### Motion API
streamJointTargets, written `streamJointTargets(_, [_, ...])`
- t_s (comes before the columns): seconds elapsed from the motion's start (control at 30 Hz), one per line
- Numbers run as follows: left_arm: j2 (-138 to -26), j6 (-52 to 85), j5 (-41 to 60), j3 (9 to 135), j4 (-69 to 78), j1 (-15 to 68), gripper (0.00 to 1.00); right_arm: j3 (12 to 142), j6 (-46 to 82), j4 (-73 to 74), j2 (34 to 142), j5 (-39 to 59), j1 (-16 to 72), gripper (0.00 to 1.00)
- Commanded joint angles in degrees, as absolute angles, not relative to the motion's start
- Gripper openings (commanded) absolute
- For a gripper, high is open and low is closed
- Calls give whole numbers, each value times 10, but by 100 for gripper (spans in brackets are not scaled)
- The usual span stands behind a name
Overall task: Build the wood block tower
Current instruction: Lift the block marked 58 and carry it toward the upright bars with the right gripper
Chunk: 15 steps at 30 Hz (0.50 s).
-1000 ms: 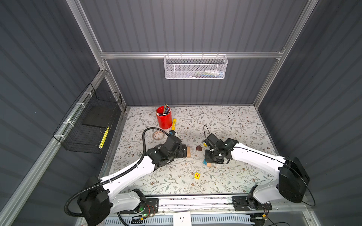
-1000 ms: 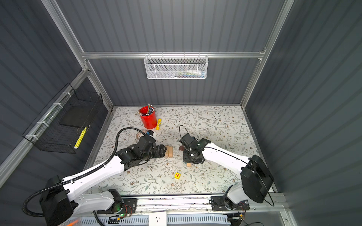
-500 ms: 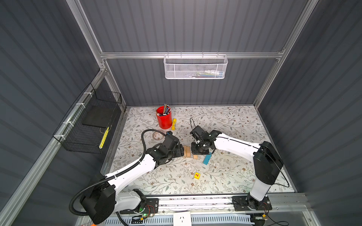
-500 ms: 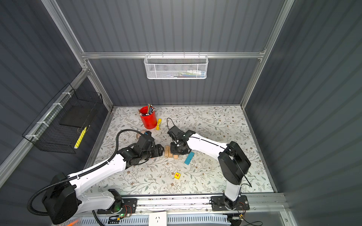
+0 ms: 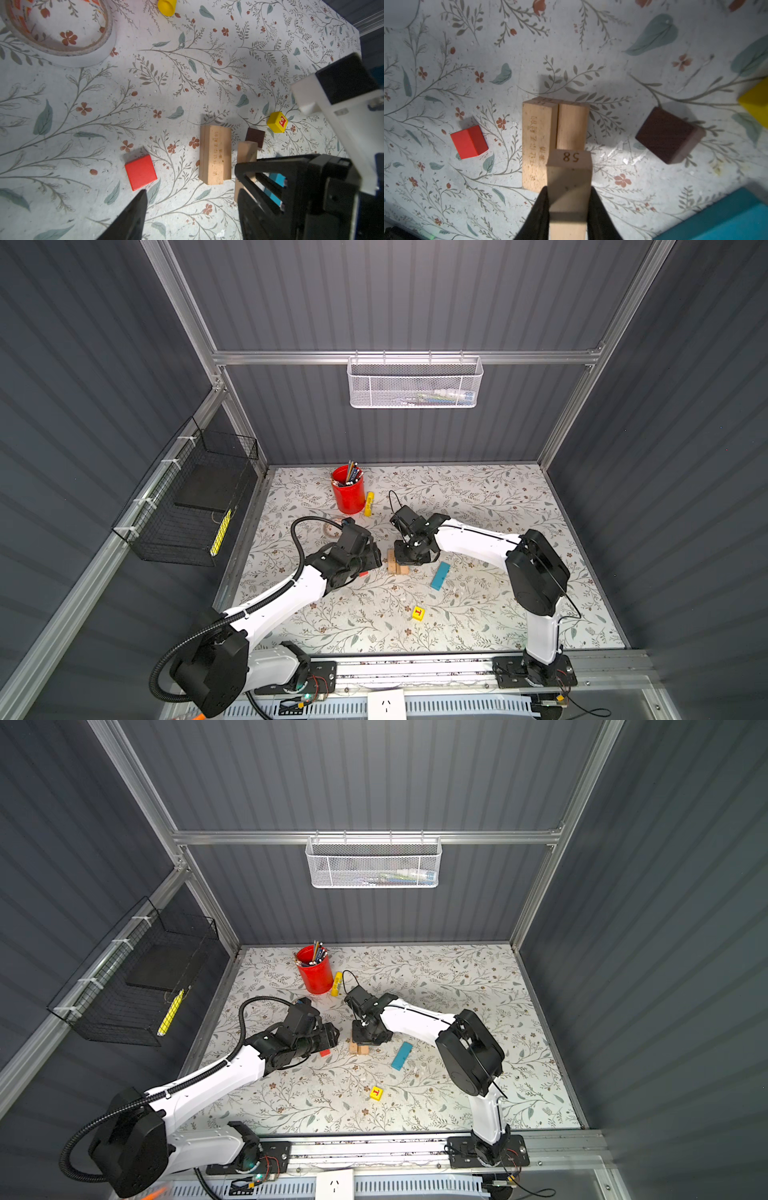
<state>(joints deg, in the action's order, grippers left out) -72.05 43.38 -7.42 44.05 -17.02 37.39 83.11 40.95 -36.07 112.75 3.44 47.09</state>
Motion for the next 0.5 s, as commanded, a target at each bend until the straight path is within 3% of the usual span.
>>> streamJointTargets(0.0, [-719,442,-71,428,-170,369,69,850,414,-374,1140,16,473,20])
streamJointTargets(0.47, [-710,445,-68,416,-168,365,69,867,420,-376,1165,6,469,20])
